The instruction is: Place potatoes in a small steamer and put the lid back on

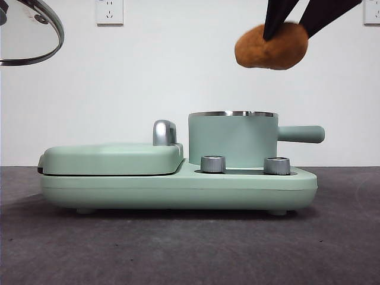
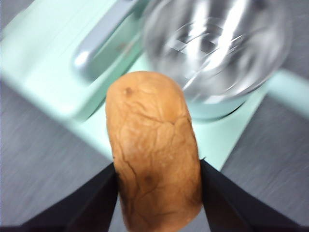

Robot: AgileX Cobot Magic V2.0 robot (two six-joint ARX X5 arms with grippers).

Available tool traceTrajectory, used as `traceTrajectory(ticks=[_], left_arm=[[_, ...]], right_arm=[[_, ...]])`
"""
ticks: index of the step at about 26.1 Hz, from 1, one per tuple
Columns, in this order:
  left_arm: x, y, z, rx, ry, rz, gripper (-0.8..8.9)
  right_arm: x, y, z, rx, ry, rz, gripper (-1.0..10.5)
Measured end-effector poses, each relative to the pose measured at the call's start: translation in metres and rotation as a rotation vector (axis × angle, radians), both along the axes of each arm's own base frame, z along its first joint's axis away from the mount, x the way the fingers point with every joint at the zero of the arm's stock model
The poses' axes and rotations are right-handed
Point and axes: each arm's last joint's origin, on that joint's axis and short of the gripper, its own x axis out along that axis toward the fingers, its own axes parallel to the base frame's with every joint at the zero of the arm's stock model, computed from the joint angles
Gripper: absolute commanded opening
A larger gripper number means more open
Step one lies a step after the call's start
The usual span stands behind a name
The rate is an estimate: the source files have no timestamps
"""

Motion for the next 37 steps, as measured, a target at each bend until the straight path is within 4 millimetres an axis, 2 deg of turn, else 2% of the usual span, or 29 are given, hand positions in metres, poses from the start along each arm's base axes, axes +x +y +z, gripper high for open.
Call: traceTrajectory(ticks=[9, 17, 28, 33, 37], left_arm=[[0.001, 0.0, 0.002, -0.004, -0.017, 0.0, 0.09], [0.001, 0.0, 0.002, -0.007, -0.025, 0.0, 0.09], [0.001, 0.0, 0.002, -0.007, -0.025, 0.0, 0.09], [0.001, 0.0, 0.002, -0.007, -0.025, 0.0, 0.09], [0.001, 0.0, 0.002, -0.007, -0.025, 0.0, 0.09]], right_arm=[[0.074, 0.012, -0.008, -0.058, -0.016, -0.011, 2.3], [0.118, 0.029, -0.029, -0.096, -0.027, 0.03, 2.3], [0.148, 0.043, -0.073, -0.15, -0.002, 0.069, 2.3], [0.15, 0.044, -0.078, -0.154, 0.008, 0.07, 2.3], [0.15, 0.044, -0.079, -0.155, 0.011, 0.07, 3.2]])
